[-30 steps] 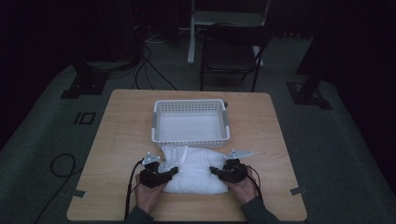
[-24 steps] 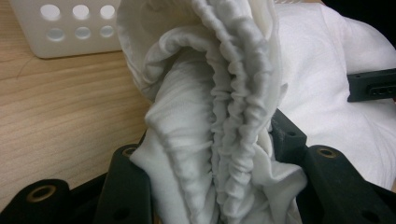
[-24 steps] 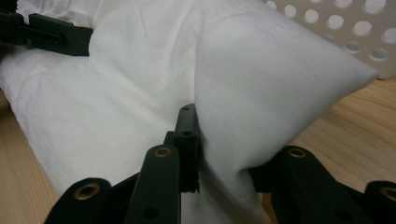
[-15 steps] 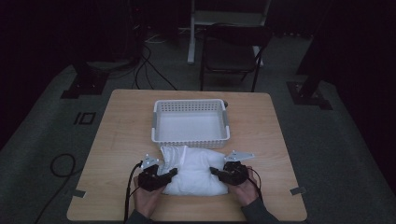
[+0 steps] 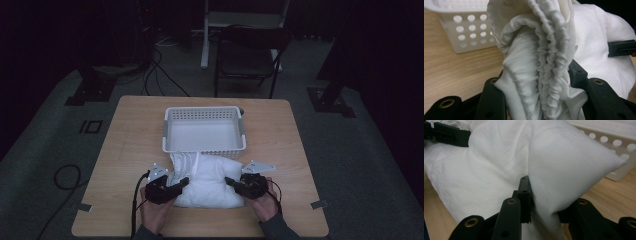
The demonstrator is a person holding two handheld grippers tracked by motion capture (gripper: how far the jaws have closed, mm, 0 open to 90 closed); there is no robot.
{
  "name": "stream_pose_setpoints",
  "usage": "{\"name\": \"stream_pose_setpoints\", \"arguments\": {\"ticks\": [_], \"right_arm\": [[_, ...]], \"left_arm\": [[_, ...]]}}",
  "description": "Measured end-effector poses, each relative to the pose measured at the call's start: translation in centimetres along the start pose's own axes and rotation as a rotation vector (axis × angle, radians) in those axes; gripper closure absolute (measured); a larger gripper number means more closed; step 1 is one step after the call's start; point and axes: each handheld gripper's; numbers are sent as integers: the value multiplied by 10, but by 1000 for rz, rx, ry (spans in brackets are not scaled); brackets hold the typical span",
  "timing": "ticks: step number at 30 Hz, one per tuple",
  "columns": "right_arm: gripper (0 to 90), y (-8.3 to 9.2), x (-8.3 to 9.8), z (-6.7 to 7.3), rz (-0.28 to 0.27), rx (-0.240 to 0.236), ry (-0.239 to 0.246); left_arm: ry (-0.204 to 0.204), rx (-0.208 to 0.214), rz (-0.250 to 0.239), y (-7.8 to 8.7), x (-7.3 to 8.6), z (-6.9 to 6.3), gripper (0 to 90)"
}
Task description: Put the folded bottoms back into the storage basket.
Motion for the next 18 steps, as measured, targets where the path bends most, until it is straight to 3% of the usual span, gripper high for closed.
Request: {"name": "stream_pose_setpoints", "arguments": {"ticks": [18], "right_arm": [[721,8,-26,7,-51,2,43]], "left_arm": [[-5,-2,-42,12,-25,-5,541]]}}
Point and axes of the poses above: each handheld gripper's, and its own axes: y roughly backward along the jaws, x roughly out of its underside, z roughly to its left, and after that the axes turned 14 degrees about -z, right-handed
